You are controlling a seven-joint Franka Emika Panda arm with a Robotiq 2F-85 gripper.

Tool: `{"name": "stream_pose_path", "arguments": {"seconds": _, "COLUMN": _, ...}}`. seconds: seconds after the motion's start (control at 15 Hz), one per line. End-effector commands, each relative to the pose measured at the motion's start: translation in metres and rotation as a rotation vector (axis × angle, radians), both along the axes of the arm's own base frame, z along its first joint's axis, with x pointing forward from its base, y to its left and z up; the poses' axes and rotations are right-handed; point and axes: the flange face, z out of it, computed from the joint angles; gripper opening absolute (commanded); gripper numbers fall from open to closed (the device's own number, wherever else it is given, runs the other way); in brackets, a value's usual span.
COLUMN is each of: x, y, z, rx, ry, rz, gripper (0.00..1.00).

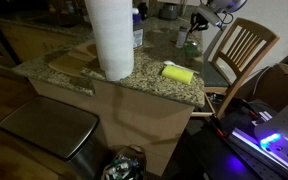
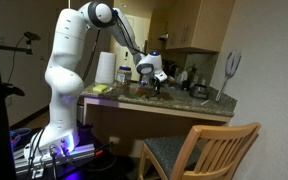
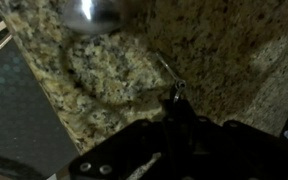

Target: Remove the object from the yellow sponge and put it on the right side of the countertop

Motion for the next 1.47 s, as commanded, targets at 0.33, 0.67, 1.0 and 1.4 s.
{"name": "stream_pose_path", "arguments": {"seconds": 0.33, "x": 0.004, "y": -0.004, "z": 0.003, "rx": 0.059, "ry": -0.007, "rz": -0.111, "gripper": 0.57}}
{"name": "stream_pose_path", "arguments": {"seconds": 0.67, "x": -0.018, "y": -0.015, "z": 0.073, "rx": 0.054, "ry": -0.119, "rz": -0.122, "gripper": 0.93}}
{"name": "stream_pose_path", "arguments": {"seconds": 1.0, "x": -0.075, "y": 0.009, "z": 0.185, "rx": 0.143, "ry": -0.345, "rz": 0.051, "gripper": 1.0}}
{"name": "stream_pose_path", "arguments": {"seconds": 1.4, "x": -0.103, "y": 0.034, "z": 0.229, "rx": 0.237, "ry": -0.372, "rz": 0.174, "gripper": 1.0}}
